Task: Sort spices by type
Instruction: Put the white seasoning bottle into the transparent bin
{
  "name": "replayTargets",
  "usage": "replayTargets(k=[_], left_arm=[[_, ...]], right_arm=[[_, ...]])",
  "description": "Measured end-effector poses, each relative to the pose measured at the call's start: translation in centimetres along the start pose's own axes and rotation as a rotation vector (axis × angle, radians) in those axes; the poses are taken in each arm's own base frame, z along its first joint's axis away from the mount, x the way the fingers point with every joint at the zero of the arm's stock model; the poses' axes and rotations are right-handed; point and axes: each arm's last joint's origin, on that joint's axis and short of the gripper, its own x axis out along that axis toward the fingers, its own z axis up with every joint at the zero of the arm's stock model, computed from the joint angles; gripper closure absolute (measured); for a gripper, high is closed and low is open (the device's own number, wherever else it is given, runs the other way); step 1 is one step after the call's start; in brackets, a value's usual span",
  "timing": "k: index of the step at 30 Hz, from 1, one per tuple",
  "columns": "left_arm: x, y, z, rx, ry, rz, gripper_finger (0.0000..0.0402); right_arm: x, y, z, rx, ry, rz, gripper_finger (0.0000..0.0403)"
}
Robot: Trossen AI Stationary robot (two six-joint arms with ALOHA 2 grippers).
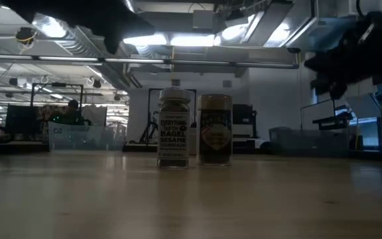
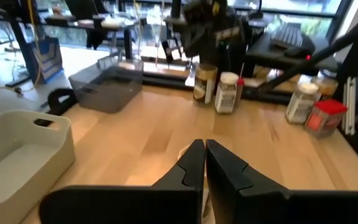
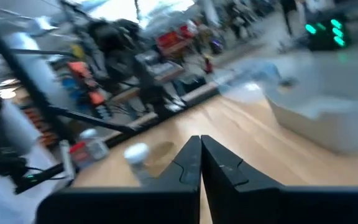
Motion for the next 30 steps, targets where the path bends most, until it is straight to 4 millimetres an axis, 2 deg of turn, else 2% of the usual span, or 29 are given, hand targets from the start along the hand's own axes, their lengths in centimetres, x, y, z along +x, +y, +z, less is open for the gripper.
replayTargets(k=[5, 8, 11, 17, 22, 26, 30], left_arm=[[1.7, -0.2, -0.1, -0.010, -0.008, 0.015, 0.0393], [2.4, 0.0, -0.1, -0.051, 0.002, 0.034, 0.0370], [2.9, 0.0, -0.3, -0.031, 0.019, 0.041, 0.0329], [3.5, -0.1, -1.0, 0.015, 0.072, 0.046, 0.0217], [4.1, -0.8, 0.2, -0.008, 0.109, 0.007, 0.0137], [4.8, -2.4, 1.7, 0.015, 0.178, -0.030, 0.0103], [5.7, -3.6, 2.7, 0.017, 0.263, -0.038, 0.0096]], right_arm=[[0.0, 0.5, 0.7, -0.052, -0.057, 0.077, 0.0391], [0.0, 0.5, 0.8, -0.073, -0.070, 0.084, 0.0391], [-0.1, 0.6, 0.9, -0.080, -0.078, 0.087, 0.0391], [-0.1, 0.6, 0.9, -0.080, -0.077, 0.086, 0.0391], [-0.1, 0.6, 0.9, -0.087, -0.078, 0.085, 0.0391], [-0.1, 0.6, 0.9, -0.091, -0.079, 0.085, 0.0391], [-0.1, 0.6, 0.9, -0.093, -0.077, 0.098, 0.0391]])
